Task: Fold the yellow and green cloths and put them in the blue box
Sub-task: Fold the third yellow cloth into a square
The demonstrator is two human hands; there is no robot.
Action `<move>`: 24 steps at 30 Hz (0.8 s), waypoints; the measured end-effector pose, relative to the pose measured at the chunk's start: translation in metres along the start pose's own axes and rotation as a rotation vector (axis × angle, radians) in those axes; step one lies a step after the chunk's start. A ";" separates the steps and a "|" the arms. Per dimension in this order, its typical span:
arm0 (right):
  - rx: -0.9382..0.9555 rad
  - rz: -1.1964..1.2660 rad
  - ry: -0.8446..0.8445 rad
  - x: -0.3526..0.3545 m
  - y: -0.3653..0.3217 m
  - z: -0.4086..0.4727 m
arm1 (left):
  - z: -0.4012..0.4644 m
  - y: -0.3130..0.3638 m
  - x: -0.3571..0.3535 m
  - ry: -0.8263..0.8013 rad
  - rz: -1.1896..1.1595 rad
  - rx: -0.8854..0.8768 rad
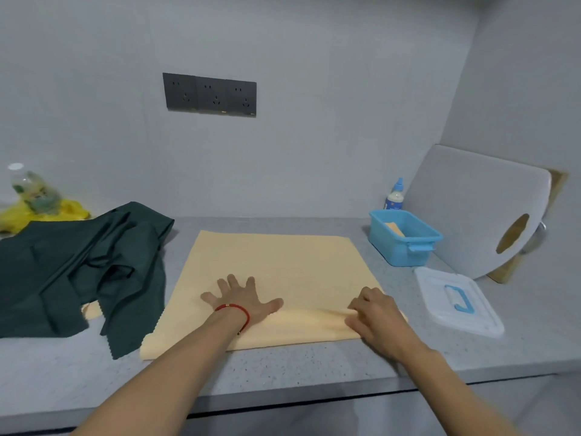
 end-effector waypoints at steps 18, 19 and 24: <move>-0.221 -0.143 0.133 0.001 0.027 0.077 | 0.030 -0.081 0.082 -0.032 0.023 -0.266; -0.227 -0.149 0.147 -0.002 0.029 0.083 | 0.041 -0.085 0.084 0.068 0.001 -0.205; -0.399 -0.173 0.131 -0.020 0.052 0.101 | 0.069 -0.108 0.064 0.327 -0.262 0.070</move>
Point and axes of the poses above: each hand's wrist, its own z-axis towards the middle knuckle, its own x-axis out of the back of the hand, y = z × x, the point moved 6 cm from there along z, towards the middle knuckle, and after that the axes turned 9 degrees about y, right-handed, at the moved point
